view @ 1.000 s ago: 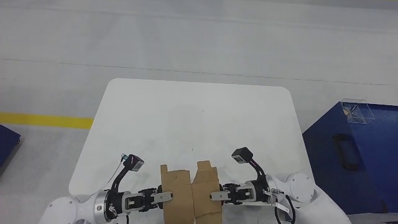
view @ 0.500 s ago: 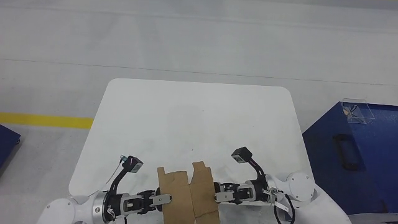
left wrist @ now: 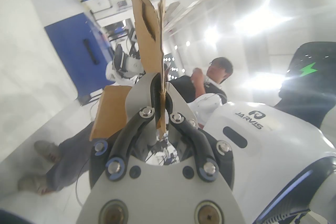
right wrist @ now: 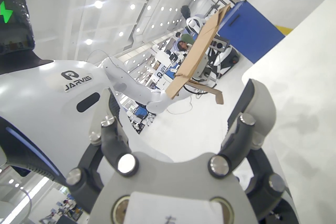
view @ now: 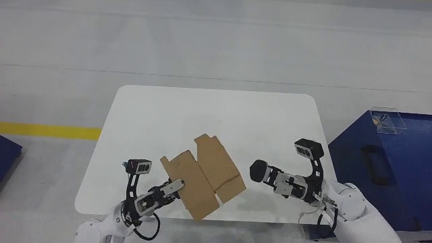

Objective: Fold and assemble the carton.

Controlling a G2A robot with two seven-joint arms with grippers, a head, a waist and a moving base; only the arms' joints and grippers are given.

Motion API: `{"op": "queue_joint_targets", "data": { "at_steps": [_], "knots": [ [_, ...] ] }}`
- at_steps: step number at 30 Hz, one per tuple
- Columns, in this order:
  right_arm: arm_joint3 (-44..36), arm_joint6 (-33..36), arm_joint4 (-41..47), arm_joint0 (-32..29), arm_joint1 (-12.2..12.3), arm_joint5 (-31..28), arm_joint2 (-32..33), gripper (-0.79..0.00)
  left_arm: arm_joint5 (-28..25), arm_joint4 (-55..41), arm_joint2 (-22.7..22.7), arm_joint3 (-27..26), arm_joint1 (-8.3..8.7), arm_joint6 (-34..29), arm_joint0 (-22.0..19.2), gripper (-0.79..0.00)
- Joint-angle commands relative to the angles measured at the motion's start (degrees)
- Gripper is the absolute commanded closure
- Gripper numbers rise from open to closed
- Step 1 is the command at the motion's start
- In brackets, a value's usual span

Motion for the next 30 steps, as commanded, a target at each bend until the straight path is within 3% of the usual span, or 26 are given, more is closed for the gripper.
{"op": "queue_joint_targets", "data": {
  "at_steps": [1,5,10,23,25,28,30],
  "knots": [
    [-0.2,-2.63,-1.25,-0.67,0.13,-2.61,-0.09,-0.785,-2.58,-5.24,4.37,2.77,-0.89,0.76,-2.11,0.0],
    [-0.11,-6.36,-4.39,-1.08,0.31,-6.33,-2.31,-0.785,-3.99,-9.85,8.74,6.38,-1.95,-0.59,-5.48,0.0],
    [-0.37,-9.23,-10.96,0.51,0.51,-9.21,-5.08,-0.785,-1.48,-13.76,11.7,7.91,-2.64,-3.35,-7.67,0.0],
    [-3.96,-12.81,-23.62,0.87,-1.24,-9.21,-6.11,-0.785,6.28,-24.24,13.75,7.98,-3.4,-10.35,-7.27,0.0],
    [-4.67,-13.34,-24.64,0.84,-1.53,-9.21,-6.91,-0.757,6.37,-24.38,13.95,8.19,-3.55,-10.49,-7.22,0.0],
    [-4.91,-13.98,-26.21,0.9,-1.89,-9.21,-7.81,-0.542,6.17,-24.23,14.24,8.34,-3.78,-10.52,-7.19,0.0],
    [-4.86,-14.44,-27.09,1.05,-2.1,-9.21,-8.4,-0.456,6.41,-24.22,14.57,8.25,-3.92,-10.8,-7.08,0.0]
  ]
}}
